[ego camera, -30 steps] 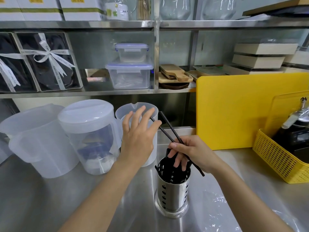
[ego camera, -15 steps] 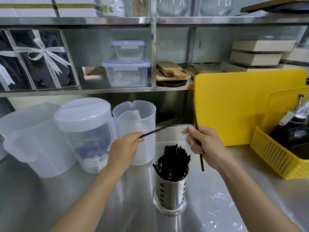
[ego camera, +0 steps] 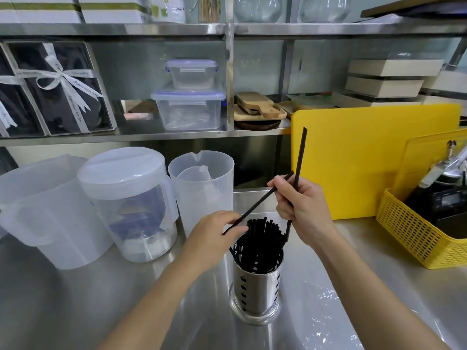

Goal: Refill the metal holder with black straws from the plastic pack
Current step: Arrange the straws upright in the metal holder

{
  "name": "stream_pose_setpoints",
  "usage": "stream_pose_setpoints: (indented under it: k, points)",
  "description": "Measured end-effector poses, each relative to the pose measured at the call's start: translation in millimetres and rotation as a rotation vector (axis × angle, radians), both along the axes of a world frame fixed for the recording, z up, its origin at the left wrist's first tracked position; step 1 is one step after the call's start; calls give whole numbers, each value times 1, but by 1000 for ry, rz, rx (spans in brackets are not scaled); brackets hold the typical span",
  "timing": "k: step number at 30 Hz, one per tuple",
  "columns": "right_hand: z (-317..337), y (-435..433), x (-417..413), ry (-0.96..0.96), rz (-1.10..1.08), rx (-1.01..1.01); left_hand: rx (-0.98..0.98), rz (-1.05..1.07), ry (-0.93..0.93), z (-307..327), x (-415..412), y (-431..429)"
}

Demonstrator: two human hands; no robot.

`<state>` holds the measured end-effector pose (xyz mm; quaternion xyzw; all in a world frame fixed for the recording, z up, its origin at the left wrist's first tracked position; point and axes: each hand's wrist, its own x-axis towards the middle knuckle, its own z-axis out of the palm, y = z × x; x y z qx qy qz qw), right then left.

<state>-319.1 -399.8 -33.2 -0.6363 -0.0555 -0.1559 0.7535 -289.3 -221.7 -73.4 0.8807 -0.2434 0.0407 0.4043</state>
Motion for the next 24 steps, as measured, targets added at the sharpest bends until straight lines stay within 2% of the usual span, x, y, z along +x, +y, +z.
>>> stream_pose_setpoints:
  k: [3, 5, 10, 14, 17, 24]
  points:
    - [2, 4, 0, -16, -38, -83, -21, -23, -120, 8, -5, -13]
    - [2, 7, -1, -33, -43, -98, -66, -38, -114, 15, -7, -21]
    - [-1, 6, 1, -63, -56, 3, -289, -15, 94, 20, -4, -34]
    - [-12, 2, 3, -62, -89, 40, -290, -9, 192, 7, -3, -34]
    - [-25, 3, 4, -27, -101, -74, -241, 8, 229, -5, -1, -33]
    - [-48, 7, 4, 56, -138, -324, -286, 7, 279, -10, 2, -27]
